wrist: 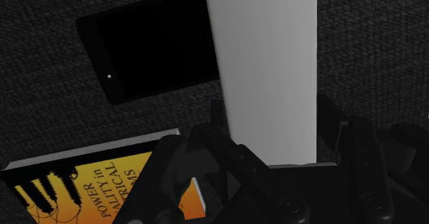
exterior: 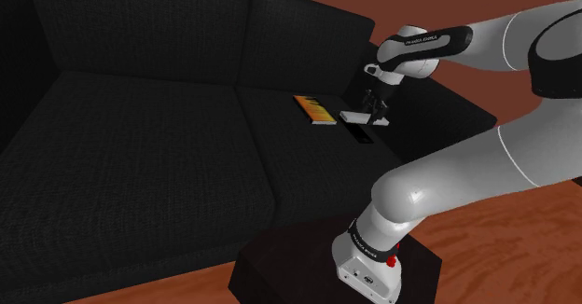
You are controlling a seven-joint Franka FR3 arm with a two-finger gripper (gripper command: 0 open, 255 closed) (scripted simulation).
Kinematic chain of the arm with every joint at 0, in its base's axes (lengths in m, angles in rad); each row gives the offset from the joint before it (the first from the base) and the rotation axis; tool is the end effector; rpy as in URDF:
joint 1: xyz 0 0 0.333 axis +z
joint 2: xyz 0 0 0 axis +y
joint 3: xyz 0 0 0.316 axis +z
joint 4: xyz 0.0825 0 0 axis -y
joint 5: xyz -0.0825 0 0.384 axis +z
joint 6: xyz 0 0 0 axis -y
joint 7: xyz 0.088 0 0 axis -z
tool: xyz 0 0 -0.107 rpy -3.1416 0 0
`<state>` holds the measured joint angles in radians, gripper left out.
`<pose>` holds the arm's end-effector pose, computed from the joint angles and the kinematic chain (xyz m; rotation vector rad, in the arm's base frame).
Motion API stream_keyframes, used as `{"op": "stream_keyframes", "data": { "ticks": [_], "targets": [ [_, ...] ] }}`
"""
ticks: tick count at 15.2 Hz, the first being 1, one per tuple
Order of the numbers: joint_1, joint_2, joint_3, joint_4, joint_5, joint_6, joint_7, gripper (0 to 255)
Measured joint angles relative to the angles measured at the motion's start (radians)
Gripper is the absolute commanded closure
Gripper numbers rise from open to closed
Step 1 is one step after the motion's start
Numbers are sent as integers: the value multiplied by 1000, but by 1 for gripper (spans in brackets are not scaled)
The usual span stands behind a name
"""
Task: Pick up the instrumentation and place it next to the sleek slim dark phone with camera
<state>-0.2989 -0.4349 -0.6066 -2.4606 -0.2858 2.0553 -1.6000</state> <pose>0.2472 -0.3449 0.4215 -2.8240 -1.3315 0.0239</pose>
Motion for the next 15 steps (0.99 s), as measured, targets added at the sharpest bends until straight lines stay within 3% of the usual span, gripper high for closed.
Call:
{"op": "stream_keyframes", "data": {
  "ticks": [9,15],
  "targets": [
    [-120,-74,-138,1,-105,-38,-195,255],
    [-140,-48,-216,1,-127,3,-279,255]
  ]
}}
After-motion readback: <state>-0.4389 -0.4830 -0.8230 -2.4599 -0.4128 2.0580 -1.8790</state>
